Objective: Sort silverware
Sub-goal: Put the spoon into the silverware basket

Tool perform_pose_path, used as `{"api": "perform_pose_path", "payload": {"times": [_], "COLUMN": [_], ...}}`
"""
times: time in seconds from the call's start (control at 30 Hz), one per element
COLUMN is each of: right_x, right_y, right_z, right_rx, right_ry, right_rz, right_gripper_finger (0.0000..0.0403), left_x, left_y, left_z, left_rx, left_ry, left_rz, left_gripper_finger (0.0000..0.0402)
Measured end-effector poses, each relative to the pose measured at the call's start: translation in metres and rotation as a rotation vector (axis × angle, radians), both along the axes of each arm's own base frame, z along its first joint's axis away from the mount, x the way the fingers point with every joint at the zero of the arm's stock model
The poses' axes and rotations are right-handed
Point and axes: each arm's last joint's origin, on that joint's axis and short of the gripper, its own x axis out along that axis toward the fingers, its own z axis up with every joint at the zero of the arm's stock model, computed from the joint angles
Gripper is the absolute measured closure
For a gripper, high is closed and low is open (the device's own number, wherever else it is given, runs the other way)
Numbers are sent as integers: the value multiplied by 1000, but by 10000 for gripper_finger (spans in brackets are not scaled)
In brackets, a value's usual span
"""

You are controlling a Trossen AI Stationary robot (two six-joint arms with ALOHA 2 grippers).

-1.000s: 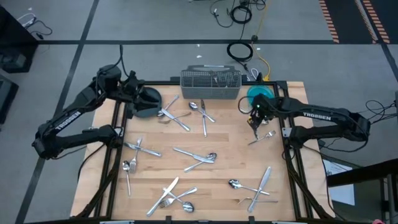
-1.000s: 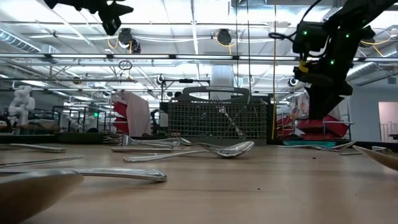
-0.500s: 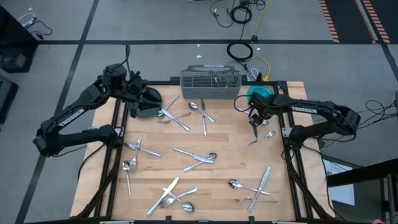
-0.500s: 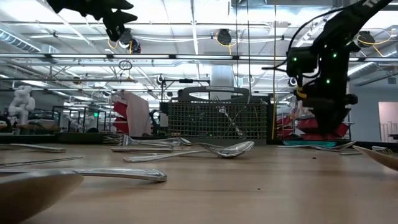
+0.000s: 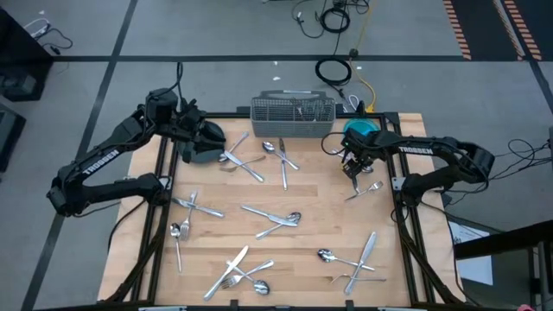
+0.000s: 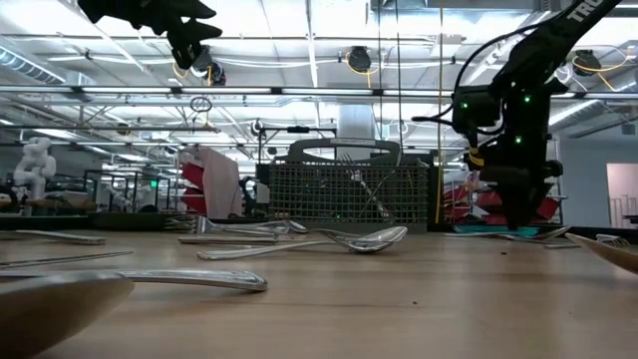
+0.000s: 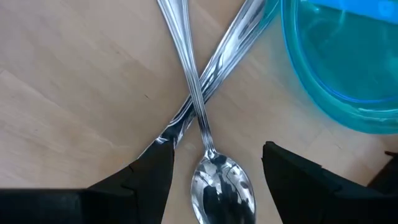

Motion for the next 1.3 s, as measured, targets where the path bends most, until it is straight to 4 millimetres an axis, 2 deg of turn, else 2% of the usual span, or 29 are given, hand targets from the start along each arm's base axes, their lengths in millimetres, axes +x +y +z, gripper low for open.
{"api": "perform_pose_path", "payload": {"times": [0.17, 0.43, 0.5, 0.6, 0.67, 0.97, 1.3], "right_x": [2, 10, 10, 9, 8, 11, 36], "right_y": [-1, -5, -5, -3, -3, -3, -6], "right_z": [-9, -28, -28, -27, -26, -14, 30], "right_rx": [31, 111, 117, 135, 129, 156, 103], "right_ry": [37, 94, 88, 85, 101, 159, 160], "right_rz": [4, 23, 24, 17, 14, -30, 29], "right_gripper_finger": [181, 227, 260, 349, 386, 401, 401], "left_x": [0, 0, 0, 0, 0, 0, 0], "left_y": [0, 1, 1, 2, 2, 2, 2], "left_z": [0, 0, 0, 0, 0, -1, -1], "left_rx": [10, 22, 23, 23, 24, 28, 29], "left_ry": [4, 14, 14, 15, 16, 22, 27], "left_rz": [14, 43, 43, 48, 49, 66, 81], "left_gripper_finger": [267, 267, 267, 267, 267, 267, 267]}}
